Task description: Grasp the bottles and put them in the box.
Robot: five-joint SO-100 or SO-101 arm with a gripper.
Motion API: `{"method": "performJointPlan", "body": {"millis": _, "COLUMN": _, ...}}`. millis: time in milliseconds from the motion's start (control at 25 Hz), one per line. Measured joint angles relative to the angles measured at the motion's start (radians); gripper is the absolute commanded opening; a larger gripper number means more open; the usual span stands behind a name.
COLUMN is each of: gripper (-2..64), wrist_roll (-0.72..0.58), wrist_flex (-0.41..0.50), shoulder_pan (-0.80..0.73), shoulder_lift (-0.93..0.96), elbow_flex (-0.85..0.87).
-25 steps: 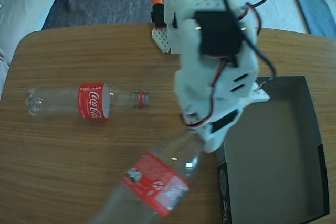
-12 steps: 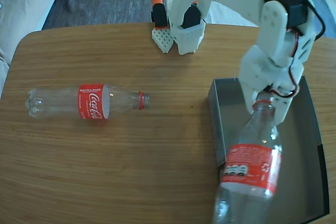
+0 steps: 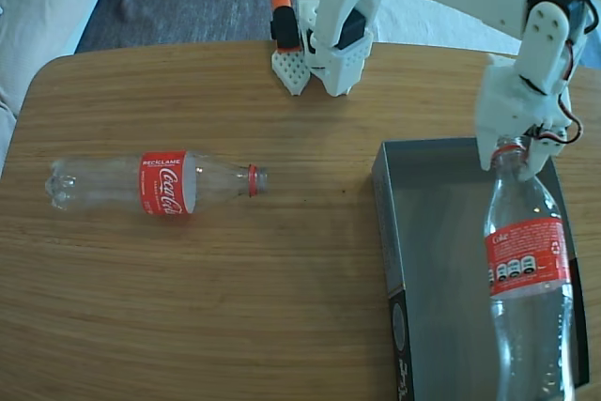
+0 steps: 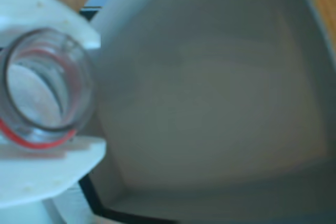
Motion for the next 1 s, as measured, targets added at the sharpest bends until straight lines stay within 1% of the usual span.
{"method": "performJointPlan", "body": {"millis": 200, "gripper": -0.3, "wrist_roll": -0.051, "wrist_flex": -0.003, "shoulder_pan": 0.005, "shoulder_lift": 0.000, "elbow_flex": 0.069}}
{"method": "performJointPlan", "body": {"millis": 320, "gripper": -0.3, "wrist_roll": -0.080, "wrist_flex": -0.005, "shoulder_pan": 0.054, "shoulder_lift": 0.002, "elbow_flex": 0.107}}
{"method": "performJointPlan", "body": {"millis": 480, "gripper": -0.3, "wrist_roll": -0.086, "wrist_flex": -0.008, "shoulder_pan": 0.078, "shoulder_lift": 0.002, "elbow_flex": 0.117}}
{"method": "performJointPlan", "body": {"millis": 560, "gripper": -0.3, "wrist_roll": -0.086, "wrist_flex": -0.008, "shoulder_pan": 0.092, "shoulder_lift": 0.011, "elbow_flex": 0.153}}
{"method": "performJointPlan", "body": {"millis": 680, "gripper": -0.4, "wrist_roll": -0.086, "wrist_flex": -0.012, "shoulder_pan": 0.089, "shoulder_lift": 0.087, "elbow_flex": 0.242}}
{"method": "performJointPlan", "body": {"millis": 760, "gripper": -0.4, "wrist_roll": -0.086, "wrist_flex": -0.035, "shoulder_pan": 0.078, "shoulder_lift": 0.152, "elbow_flex": 0.313}}
{"method": "performJointPlan", "body": {"millis": 840, "gripper": -0.4, "wrist_roll": -0.086, "wrist_flex": -0.028, "shoulder_pan": 0.086, "shoulder_lift": 0.207, "elbow_flex": 0.371}}
{"method": "performJointPlan", "body": {"millis": 1000, "gripper": -0.4, "wrist_roll": -0.086, "wrist_flex": -0.028, "shoulder_pan": 0.078, "shoulder_lift": 0.270, "elbow_flex": 0.407}}
